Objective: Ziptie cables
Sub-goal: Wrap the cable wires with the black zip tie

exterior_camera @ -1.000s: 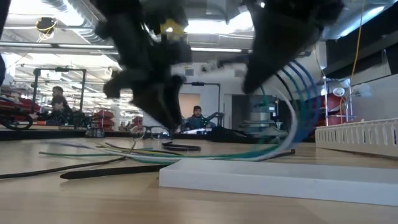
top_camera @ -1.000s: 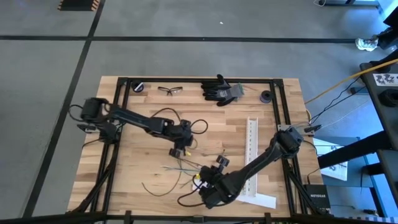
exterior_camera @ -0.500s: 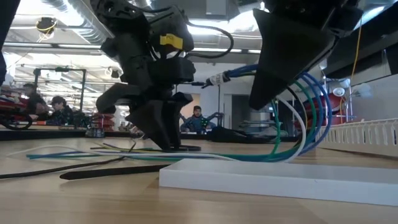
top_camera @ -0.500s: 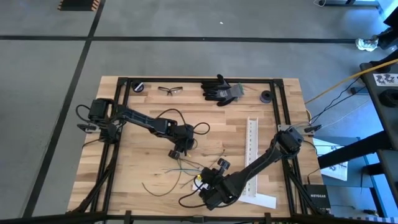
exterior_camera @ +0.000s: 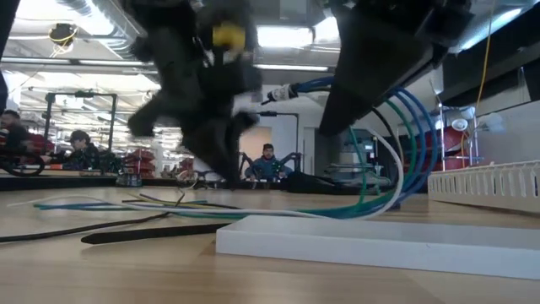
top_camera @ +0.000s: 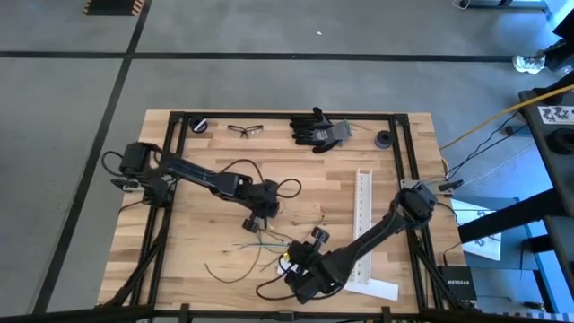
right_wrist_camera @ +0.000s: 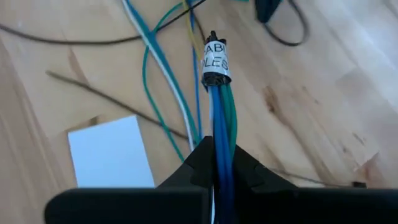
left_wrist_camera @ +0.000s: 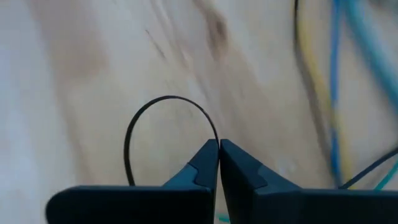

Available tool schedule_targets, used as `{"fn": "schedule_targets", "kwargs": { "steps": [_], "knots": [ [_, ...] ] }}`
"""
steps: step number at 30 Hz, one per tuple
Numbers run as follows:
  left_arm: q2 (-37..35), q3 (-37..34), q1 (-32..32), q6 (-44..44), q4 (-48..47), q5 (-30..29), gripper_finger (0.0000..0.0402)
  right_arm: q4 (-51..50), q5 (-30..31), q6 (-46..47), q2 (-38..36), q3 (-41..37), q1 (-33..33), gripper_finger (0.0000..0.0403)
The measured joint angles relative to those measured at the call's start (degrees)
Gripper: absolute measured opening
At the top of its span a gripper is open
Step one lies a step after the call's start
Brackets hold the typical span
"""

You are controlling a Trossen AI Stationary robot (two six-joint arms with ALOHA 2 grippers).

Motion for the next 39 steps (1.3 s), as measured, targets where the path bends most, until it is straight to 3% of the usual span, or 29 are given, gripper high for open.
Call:
{"fn": "schedule_targets", "kwargs": {
  "steps": [7, 14, 24, 32, 35, 39],
  "knots": [
    [-11.9, 0.1, -1.5, -3.6, -2.8, -3.0, 0.0, 0.0, 4.3, -0.9, 0.0, 0.0, -3.8, 0.0],
    [-22.9, 0.2, -2.6, -9.6, -7.8, -3.2, 0.0, -3.1, 14.3, -3.8, 0.0, 0.0, -9.4, 0.0],
    [-26.0, 0.2, -4.3, -12.4, -10.0, -3.1, 0.0, 14.8, 21.5, -27.8, -4.5, 0.0, -14.7, 0.0],
    [-26.3, 0.1, -4.3, -11.5, -10.4, -4.1, 0.0, 32.1, 16.2, -44.6, -6.9, 0.1, -15.2, 0.0],
    [-27.0, 0.0, -4.4, -10.9, -11.3, -4.2, 0.0, 31.0, 10.4, -43.8, -6.8, 0.1, -16.0, 0.0],
    [-28.3, 0.0, -4.6, -10.7, -11.8, -4.7, 0.0, 26.6, 7.4, -42.1, -6.7, 0.0, -16.2, 0.0]
  ]
}}
